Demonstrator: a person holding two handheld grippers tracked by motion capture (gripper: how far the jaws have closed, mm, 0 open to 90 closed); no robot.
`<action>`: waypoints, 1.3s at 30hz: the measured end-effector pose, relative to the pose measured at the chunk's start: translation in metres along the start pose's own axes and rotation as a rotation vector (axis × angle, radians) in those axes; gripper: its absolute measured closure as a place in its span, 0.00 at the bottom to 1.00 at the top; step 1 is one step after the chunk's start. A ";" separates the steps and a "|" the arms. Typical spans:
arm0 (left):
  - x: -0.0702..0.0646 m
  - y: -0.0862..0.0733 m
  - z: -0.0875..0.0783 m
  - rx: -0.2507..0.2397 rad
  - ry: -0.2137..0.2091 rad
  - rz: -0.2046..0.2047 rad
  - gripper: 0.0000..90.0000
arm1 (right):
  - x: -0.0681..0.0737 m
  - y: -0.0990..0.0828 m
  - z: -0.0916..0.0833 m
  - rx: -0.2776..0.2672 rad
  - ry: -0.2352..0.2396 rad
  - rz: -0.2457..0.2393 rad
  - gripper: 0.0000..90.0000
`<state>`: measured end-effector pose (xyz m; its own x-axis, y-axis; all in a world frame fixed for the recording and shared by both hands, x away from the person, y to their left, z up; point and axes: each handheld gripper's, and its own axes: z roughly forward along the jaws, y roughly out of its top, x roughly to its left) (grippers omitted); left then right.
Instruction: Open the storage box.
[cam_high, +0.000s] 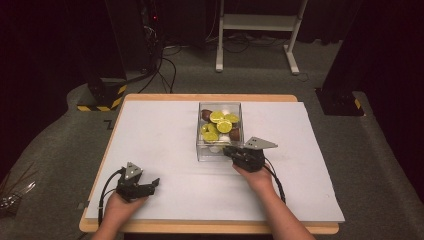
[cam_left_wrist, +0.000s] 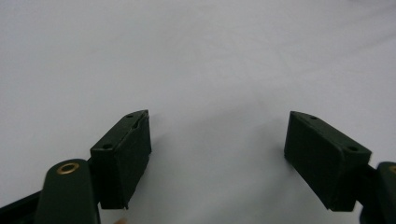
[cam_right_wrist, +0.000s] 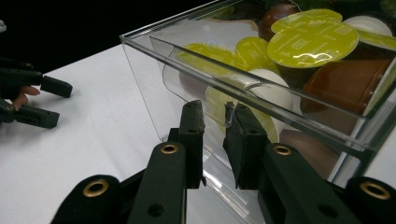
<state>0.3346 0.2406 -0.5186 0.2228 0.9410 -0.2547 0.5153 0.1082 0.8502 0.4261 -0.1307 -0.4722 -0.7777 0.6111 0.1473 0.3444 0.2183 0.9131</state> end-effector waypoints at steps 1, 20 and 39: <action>0.000 0.000 0.000 0.000 0.000 0.001 0.26 | 0.001 0.000 0.000 0.003 -0.005 -0.003 0.86; 0.000 0.000 0.000 0.000 0.000 0.001 0.26 | 0.005 -0.005 -0.011 -0.004 0.014 0.000 0.90; 0.000 0.000 0.000 0.000 0.000 0.000 0.26 | 0.010 -0.008 -0.015 -0.011 0.030 -0.010 0.82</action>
<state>0.3346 0.2406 -0.5186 0.2227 0.9412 -0.2543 0.5150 0.1079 0.8504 0.4079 -0.1373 -0.4721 -0.7967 0.5856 0.1496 0.3309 0.2155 0.9187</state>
